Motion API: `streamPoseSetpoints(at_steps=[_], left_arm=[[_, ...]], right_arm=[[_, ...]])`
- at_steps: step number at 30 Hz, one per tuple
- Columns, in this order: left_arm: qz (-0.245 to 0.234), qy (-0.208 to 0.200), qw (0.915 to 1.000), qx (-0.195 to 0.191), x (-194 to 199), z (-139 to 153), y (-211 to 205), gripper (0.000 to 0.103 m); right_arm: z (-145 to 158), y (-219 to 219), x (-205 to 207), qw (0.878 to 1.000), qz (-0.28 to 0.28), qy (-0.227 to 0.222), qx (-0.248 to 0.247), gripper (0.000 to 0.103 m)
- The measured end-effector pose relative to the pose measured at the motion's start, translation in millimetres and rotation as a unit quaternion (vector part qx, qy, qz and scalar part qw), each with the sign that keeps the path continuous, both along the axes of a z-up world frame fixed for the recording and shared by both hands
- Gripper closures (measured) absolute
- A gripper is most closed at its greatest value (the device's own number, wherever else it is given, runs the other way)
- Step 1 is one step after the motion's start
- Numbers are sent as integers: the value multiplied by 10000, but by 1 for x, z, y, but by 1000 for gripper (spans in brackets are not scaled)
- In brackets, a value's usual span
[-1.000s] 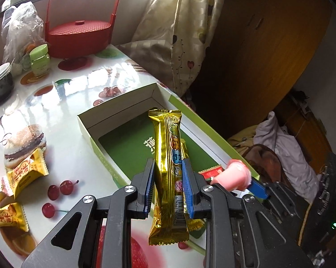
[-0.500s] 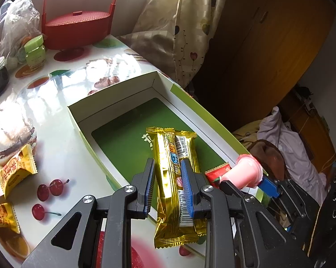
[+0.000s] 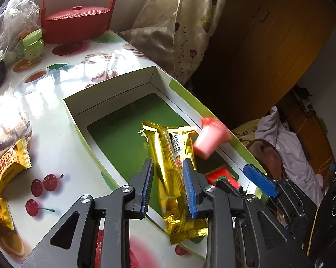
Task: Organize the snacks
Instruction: 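Open both tools to drop the gold bar and jelly cup into the box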
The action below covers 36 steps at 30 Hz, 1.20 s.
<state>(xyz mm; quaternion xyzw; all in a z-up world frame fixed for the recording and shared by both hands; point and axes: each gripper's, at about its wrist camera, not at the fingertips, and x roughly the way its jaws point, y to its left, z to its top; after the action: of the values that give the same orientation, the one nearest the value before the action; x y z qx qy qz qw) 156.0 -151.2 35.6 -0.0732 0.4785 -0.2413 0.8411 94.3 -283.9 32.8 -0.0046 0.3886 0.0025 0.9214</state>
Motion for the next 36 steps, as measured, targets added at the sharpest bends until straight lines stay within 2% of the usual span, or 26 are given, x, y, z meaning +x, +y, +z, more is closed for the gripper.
streamPoseSetpoints(at_steps=[2,4,6,15,23,36], left_arm=[[-31,4,10000,-64,-1,0,1,72],[-22,-2,10000,-93,-3,1,1,62],[-30,-18,9998,-173,-5,2,2,58],[25,-154,9997,-206,-16,14,9,58],[101,-417,9990,85,-32,25,19,58],[381,-678,9966,278,-53,36,52,58]], right_arm=[[0,0,0,10000,-20,-10,1,55],[1,0,-2,10000,-40,-16,1,55],[1,0,-3,10000,-54,-21,5,55],[8,1,-10,9999,-114,-91,-17,54],[16,9,-17,9999,-63,-155,32,53],[22,26,-22,9997,81,-178,169,52]])
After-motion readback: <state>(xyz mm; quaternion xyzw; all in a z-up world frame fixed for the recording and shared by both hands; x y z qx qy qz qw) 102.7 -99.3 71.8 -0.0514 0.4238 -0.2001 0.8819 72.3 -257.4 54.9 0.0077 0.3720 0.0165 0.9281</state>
